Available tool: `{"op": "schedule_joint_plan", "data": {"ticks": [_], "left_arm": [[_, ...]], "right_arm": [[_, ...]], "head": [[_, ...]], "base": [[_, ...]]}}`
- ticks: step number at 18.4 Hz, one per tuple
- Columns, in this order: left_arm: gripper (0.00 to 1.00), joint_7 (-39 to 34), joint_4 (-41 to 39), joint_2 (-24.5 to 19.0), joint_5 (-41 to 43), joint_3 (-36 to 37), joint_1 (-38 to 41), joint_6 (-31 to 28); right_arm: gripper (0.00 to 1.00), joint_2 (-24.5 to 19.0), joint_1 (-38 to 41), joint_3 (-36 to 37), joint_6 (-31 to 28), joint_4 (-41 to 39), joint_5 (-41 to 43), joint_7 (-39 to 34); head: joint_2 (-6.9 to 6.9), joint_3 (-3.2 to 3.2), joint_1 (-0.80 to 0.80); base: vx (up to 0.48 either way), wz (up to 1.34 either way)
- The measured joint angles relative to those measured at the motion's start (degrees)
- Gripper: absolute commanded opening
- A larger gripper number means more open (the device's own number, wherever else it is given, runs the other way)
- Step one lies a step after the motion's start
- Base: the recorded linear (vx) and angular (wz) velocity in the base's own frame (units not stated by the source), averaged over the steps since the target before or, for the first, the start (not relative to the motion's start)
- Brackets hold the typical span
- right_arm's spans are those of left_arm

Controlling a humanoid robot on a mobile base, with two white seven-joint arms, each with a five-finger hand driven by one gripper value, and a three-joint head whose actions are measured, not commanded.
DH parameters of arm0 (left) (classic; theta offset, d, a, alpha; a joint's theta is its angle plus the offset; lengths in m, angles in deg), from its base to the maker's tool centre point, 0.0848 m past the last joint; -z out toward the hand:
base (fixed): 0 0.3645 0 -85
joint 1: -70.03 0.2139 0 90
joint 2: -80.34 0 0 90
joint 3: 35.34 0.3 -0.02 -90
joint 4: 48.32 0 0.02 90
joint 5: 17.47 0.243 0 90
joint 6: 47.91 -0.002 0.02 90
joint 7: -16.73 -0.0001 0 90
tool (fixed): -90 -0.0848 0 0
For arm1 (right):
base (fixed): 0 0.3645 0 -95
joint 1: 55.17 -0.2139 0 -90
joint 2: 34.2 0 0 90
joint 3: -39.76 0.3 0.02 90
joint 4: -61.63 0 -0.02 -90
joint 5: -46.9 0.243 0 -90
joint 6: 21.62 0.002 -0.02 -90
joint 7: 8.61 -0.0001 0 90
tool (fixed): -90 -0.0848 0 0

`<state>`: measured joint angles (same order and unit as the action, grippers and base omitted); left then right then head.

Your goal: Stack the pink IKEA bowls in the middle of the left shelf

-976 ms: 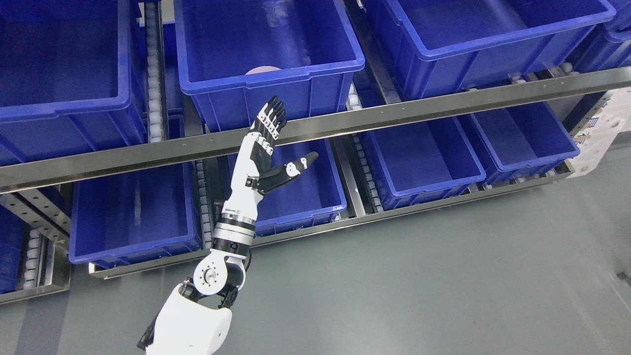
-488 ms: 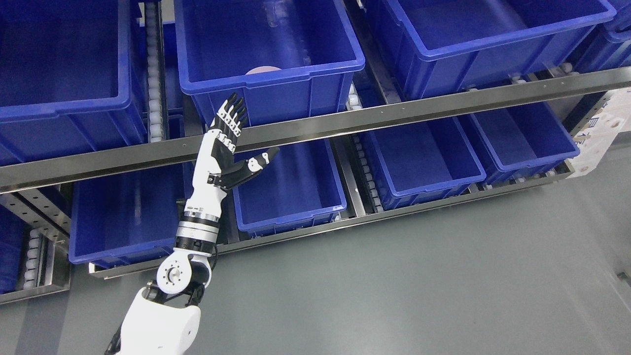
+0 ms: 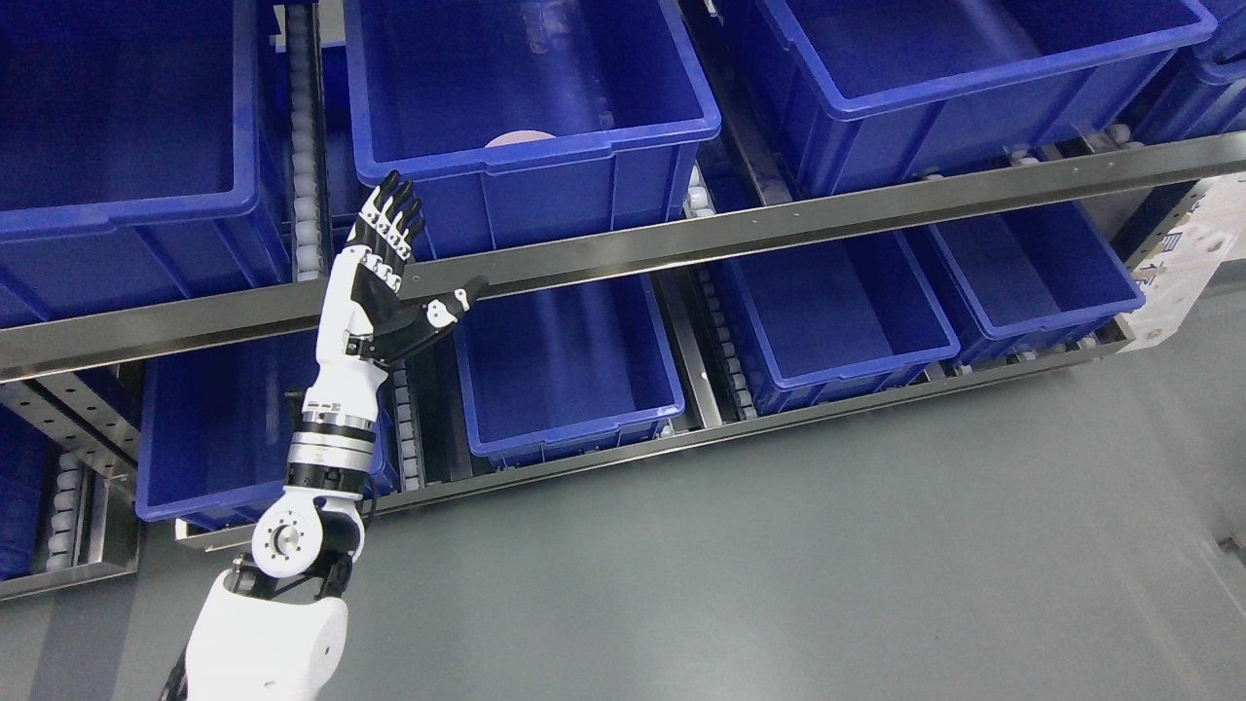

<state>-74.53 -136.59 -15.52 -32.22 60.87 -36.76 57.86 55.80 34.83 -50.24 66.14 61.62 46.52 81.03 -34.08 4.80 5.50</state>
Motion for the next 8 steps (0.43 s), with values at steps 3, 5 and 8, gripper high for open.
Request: {"op": "schedule_joint_plan", "data": {"ticks": [3, 5, 8], "left_arm": [[0.94, 0.01, -0.14, -0.33, -0.01, -0.82, 0.15, 0.0], [0.94, 0.02, -0.23, -0.49, -0.01, -1.26, 0.24, -0.01], [0.94, 0.01, -0.32, -0.67, -0.01, -1.72, 0.32, -0.01]], "right_arm": [[1.0, 0.0, 0.0, 0.0, 0.09, 0.0, 0.18, 0.0], [1.0, 0.0, 0.0, 0.0, 0.2, 0.0, 0.23, 0.0], [1.0, 0.0, 0.0, 0.0, 0.22, 0.0, 0.3, 0.0]], "head": [[0.0, 0.0, 0.0], [0.0, 0.0, 0.0], [0.0, 0.0, 0.0]], "base": [[0.0, 0.0], [0.0, 0.0], [0.0, 0.0]]}}
